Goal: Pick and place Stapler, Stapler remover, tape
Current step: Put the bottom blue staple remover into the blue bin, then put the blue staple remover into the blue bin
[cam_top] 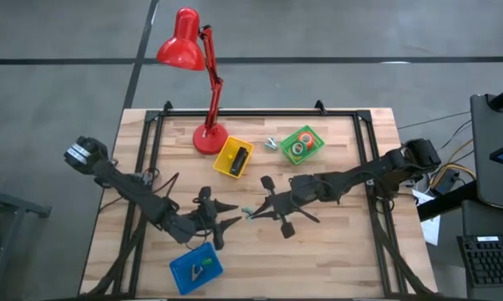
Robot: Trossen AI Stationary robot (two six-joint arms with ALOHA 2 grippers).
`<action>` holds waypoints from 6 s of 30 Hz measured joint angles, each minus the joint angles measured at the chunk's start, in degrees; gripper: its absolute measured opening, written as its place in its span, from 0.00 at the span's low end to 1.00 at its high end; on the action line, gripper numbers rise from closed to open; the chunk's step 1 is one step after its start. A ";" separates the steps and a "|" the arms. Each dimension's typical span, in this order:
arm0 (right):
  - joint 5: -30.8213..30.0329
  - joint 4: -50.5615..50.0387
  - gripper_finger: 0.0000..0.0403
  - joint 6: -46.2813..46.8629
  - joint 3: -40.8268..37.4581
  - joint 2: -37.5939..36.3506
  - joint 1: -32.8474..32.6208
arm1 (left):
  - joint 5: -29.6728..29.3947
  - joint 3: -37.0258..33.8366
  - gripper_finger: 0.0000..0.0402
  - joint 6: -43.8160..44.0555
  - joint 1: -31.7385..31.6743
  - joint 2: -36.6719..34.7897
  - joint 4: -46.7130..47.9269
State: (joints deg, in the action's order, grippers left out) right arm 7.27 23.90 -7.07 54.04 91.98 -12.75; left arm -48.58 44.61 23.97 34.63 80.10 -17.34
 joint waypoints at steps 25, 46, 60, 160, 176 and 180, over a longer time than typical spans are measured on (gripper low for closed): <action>0.26 1.07 0.02 0.67 -0.02 0.03 -1.27 | 4.38 2.05 0.08 0.23 -1.51 1.24 0.41; -2.53 -5.36 0.27 3.83 -0.04 -0.74 -0.50 | 11.57 1.97 0.00 11.89 1.64 -4.73 15.17; -9.00 -18.90 0.33 10.84 -0.07 -0.84 15.17 | 48.88 1.97 0.00 40.80 8.18 -5.34 25.73; 7.17 -15.36 0.03 10.12 20.44 12.23 -4.84 | 10.39 1.12 0.37 21.67 9.50 -5.36 17.07; 4.50 -15.01 0.03 10.88 20.44 12.23 -3.82 | 9.49 1.33 0.37 13.63 5.82 -4.66 11.30; 4.53 -14.72 0.03 10.72 20.44 12.23 -3.83 | 10.05 1.43 0.31 15.13 4.98 -4.52 11.32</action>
State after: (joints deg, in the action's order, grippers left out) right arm 11.79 9.17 3.66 74.48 104.20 -16.58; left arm -38.53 46.04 39.10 39.61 75.58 -6.02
